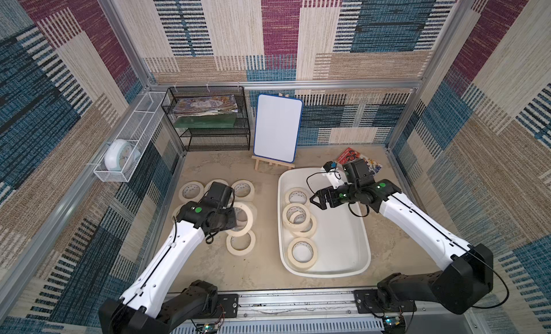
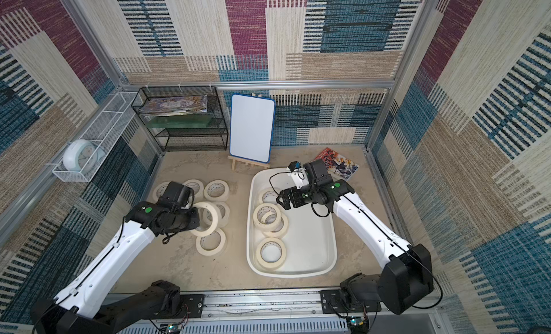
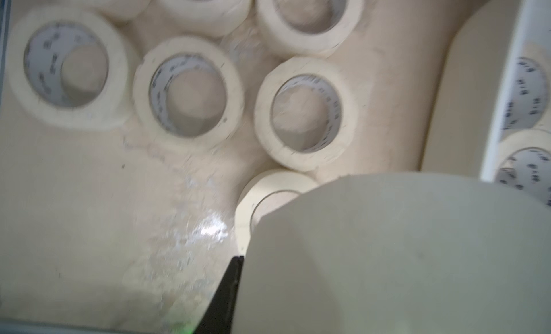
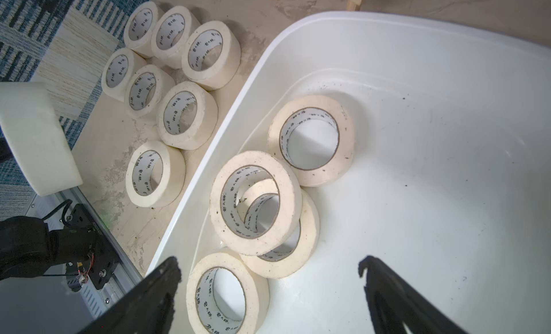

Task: Take out the art tape in the storage box
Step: Pick up the art tape from the storage box, then place the art tape at the center of the board.

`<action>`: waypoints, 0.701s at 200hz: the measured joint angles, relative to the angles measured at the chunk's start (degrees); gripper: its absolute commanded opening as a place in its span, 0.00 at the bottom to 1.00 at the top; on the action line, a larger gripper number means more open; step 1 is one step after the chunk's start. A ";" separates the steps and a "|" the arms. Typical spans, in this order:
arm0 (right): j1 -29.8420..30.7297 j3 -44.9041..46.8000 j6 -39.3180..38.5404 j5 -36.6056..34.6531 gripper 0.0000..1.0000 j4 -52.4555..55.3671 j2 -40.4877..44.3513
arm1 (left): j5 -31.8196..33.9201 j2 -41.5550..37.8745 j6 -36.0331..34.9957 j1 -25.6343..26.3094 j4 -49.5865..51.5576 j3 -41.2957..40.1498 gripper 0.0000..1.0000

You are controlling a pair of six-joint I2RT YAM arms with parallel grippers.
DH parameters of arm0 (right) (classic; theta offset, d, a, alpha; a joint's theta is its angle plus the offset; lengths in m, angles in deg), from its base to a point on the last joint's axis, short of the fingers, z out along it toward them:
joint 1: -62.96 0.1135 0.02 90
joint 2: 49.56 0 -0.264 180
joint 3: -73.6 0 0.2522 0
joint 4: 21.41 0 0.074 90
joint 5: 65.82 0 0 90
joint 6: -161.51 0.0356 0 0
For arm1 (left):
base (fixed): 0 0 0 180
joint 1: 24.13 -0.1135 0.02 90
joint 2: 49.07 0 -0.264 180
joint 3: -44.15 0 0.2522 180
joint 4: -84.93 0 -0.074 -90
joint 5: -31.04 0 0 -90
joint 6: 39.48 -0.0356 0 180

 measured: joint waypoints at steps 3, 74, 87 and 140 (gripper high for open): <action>-0.07 0.15 -0.04 0.07 0.99 -0.13 -0.24 | -0.48 -0.94 0.57 -0.63 0.90 -0.90 0.00; -0.48 1.75 -1.46 1.18 0.99 -2.58 -1.44 | -4.17 -16.70 14.84 -12.92 12.59 -13.38 0.00; -0.66 2.12 -1.46 1.33 0.99 -2.64 -0.87 | -3.56 -14.19 14.93 -15.50 13.66 -11.50 0.00; -0.90 3.80 -1.46 2.08 0.99 -3.93 3.28 | 0.00 3.32 -1.16 -30.14 13.97 -2.89 0.00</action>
